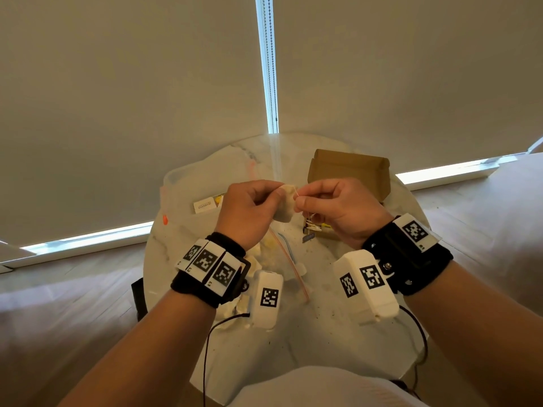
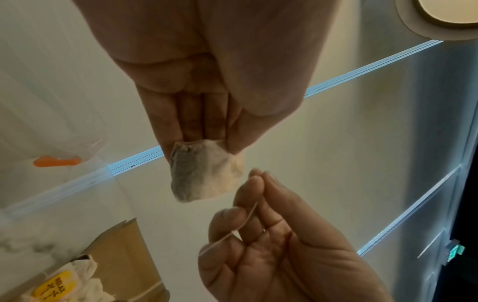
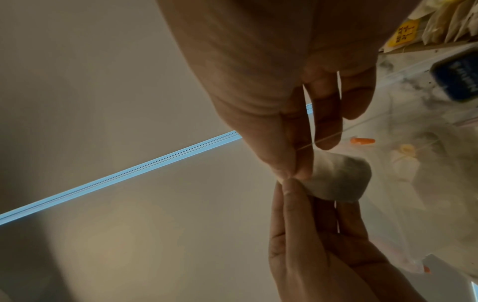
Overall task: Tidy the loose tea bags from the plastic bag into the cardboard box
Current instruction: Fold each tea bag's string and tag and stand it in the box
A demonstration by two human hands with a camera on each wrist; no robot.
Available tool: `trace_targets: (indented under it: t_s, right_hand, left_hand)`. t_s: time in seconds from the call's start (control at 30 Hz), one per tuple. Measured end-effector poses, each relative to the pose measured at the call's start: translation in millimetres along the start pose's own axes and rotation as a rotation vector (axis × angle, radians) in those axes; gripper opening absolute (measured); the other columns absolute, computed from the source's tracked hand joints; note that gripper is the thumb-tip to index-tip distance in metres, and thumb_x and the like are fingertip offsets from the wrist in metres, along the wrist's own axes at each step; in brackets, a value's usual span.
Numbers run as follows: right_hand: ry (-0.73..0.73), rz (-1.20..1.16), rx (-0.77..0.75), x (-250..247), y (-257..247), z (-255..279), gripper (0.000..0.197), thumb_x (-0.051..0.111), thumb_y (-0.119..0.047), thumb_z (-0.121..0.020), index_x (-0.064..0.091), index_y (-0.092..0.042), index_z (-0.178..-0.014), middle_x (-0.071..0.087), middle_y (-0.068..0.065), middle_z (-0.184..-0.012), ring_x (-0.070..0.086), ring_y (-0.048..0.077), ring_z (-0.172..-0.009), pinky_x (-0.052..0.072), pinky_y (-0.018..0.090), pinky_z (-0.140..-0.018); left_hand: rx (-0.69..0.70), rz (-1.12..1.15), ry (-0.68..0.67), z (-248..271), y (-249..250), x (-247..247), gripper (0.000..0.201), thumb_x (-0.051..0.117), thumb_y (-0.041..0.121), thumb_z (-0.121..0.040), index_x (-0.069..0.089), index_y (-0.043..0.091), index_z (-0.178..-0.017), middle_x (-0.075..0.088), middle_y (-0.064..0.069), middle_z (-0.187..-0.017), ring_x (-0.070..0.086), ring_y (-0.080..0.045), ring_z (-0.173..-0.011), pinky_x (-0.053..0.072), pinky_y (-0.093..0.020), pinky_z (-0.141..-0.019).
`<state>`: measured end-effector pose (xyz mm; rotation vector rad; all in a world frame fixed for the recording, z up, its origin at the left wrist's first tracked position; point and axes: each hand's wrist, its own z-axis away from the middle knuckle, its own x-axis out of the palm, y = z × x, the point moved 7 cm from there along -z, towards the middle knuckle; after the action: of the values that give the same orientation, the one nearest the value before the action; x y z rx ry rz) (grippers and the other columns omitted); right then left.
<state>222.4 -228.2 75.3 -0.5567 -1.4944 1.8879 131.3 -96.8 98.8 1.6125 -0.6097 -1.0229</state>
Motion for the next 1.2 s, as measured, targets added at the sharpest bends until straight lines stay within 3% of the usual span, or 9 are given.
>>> trace_targets:
  t_s: [0.1, 0.23, 0.37, 0.5, 0.63, 0.7, 1.0, 1.13, 1.2]
  right_hand:
    - [0.002, 0.017, -0.016, -3, -2, -1, 0.01, 0.072, -0.01, -0.083, 0.073, -0.007, -0.093, 0.074, 0.012, -0.081, 0.063, 0.027, -0.079, 0.051, 0.044, -0.08]
    - [-0.023, 0.112, -0.052, 3, -3, 1, 0.009, 0.07, -0.01, -0.087, 0.073, -0.004, -0.092, 0.074, 0.014, -0.081, 0.067, 0.027, -0.076, 0.054, 0.049, -0.084]
    - [-0.046, 0.138, -0.056, 9, 2, 3, 0.011, 0.069, -0.01, -0.088, 0.075, -0.001, -0.091, 0.075, 0.014, -0.08, 0.069, 0.025, -0.073, 0.054, 0.044, -0.079]
    - [-0.049, 0.16, -0.044, 9, 11, 1, 0.01, 0.071, -0.013, -0.087, 0.077, -0.005, -0.086, 0.075, 0.013, -0.08, 0.07, 0.027, -0.077, 0.055, 0.039, -0.078]
    - [-0.084, 0.209, -0.062, 9, 22, 0, 0.011, 0.071, -0.009, -0.087, 0.076, 0.0, -0.089, 0.076, 0.011, -0.08, 0.073, 0.024, -0.079, 0.055, 0.022, -0.072]
    - [-0.112, 0.192, -0.055, 11, 27, 1, 0.013, 0.069, -0.006, -0.088, 0.075, 0.004, -0.092, 0.076, 0.013, -0.083, 0.073, 0.019, -0.078, 0.054, 0.019, -0.071]
    - [-0.22, 0.13, 0.052, 20, 44, 8, 0.02, 0.059, -0.007, -0.094, 0.069, 0.008, -0.103, 0.073, 0.022, -0.098, 0.071, 0.023, -0.084, 0.059, 0.027, -0.068]
    - [-0.259, 0.182, 0.118, 19, 57, 10, 0.024, 0.053, 0.009, -0.093, 0.065, 0.004, -0.113, 0.073, 0.017, -0.1, 0.072, 0.016, -0.082, 0.06, 0.033, -0.077]
    - [-0.261, 0.23, 0.121, 19, 60, 11, 0.031, 0.048, 0.016, -0.092, 0.064, 0.002, -0.114, 0.073, 0.014, -0.095, 0.073, 0.015, -0.079, 0.061, 0.031, -0.075]
  left_hand:
    - [-0.026, 0.018, 0.018, 0, -2, -1, 0.016, 0.067, 0.016, -0.093, 0.073, 0.031, -0.092, 0.074, 0.011, -0.089, 0.07, -0.006, -0.086, 0.058, -0.024, -0.077]
    - [-0.044, 0.021, 0.055, -2, -3, -2, 0.022, 0.071, 0.016, -0.089, 0.071, 0.038, -0.085, 0.073, 0.01, -0.089, 0.07, -0.007, -0.083, 0.058, -0.028, -0.079]
    - [-0.094, 0.092, 0.042, -3, -7, 1, 0.016, 0.072, 0.01, -0.088, 0.077, 0.025, -0.092, 0.077, 0.002, -0.087, 0.073, -0.013, -0.085, 0.06, -0.032, -0.083]
    - [-0.179, 0.241, 0.076, -4, -10, 3, 0.014, 0.073, 0.005, -0.086, 0.077, 0.018, -0.087, 0.077, -0.003, -0.084, 0.074, -0.019, -0.082, 0.06, -0.036, -0.082]
    - [-0.267, 0.399, 0.097, -7, -10, 4, 0.009, 0.072, 0.004, -0.086, 0.076, 0.007, -0.094, 0.077, -0.012, -0.09, 0.074, -0.027, -0.087, 0.061, -0.034, -0.081]
    - [-0.308, 0.451, 0.09, -8, -10, 5, 0.011, 0.071, 0.005, -0.088, 0.074, 0.005, -0.098, 0.076, -0.015, -0.094, 0.074, -0.03, -0.09, 0.06, -0.034, -0.082]
    - [-0.393, 0.522, 0.068, -12, -10, 10, 0.012, 0.07, 0.011, -0.089, 0.074, 0.008, -0.1, 0.077, -0.01, -0.09, 0.074, -0.022, -0.083, 0.058, -0.026, -0.071]
    - [-0.407, 0.553, 0.072, -13, -8, 9, 0.008, 0.07, 0.011, -0.089, 0.073, 0.009, -0.097, 0.077, -0.008, -0.086, 0.074, -0.021, -0.081, 0.059, -0.027, -0.071]
    - [-0.413, 0.57, 0.068, -13, -8, 9, 0.007, 0.069, 0.011, -0.09, 0.073, 0.009, -0.096, 0.077, -0.007, -0.085, 0.074, -0.021, -0.08, 0.06, -0.028, -0.072]
